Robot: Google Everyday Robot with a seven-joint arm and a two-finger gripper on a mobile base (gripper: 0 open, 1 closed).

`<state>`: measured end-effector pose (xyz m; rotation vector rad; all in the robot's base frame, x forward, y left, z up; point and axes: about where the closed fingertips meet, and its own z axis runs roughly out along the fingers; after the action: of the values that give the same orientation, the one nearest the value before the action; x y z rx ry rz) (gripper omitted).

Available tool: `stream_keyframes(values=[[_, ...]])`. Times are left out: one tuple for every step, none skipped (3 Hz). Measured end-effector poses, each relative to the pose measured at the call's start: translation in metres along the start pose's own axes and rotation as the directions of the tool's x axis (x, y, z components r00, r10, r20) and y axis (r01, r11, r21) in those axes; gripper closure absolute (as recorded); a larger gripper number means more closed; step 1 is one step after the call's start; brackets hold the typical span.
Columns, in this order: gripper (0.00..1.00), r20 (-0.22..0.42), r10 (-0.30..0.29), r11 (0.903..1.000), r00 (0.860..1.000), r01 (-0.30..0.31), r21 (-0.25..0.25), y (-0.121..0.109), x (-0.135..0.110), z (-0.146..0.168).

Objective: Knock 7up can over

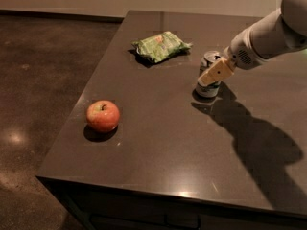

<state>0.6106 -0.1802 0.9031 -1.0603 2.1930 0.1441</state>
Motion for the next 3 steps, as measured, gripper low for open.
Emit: stream_keyframes(values=[[0.49, 0.009, -0.023, 0.9995, 1.000, 0.024, -0.020, 0.005, -0.005, 0.003], [0.78, -0.025, -0.050, 0.9982, 0.998, 0.049, -0.033, 0.008, -0.019, -0.013], [0.99, -0.136, -0.074, 0.9972, 0.988, 0.072, -0.021, 0.000, -0.032, -0.037]])
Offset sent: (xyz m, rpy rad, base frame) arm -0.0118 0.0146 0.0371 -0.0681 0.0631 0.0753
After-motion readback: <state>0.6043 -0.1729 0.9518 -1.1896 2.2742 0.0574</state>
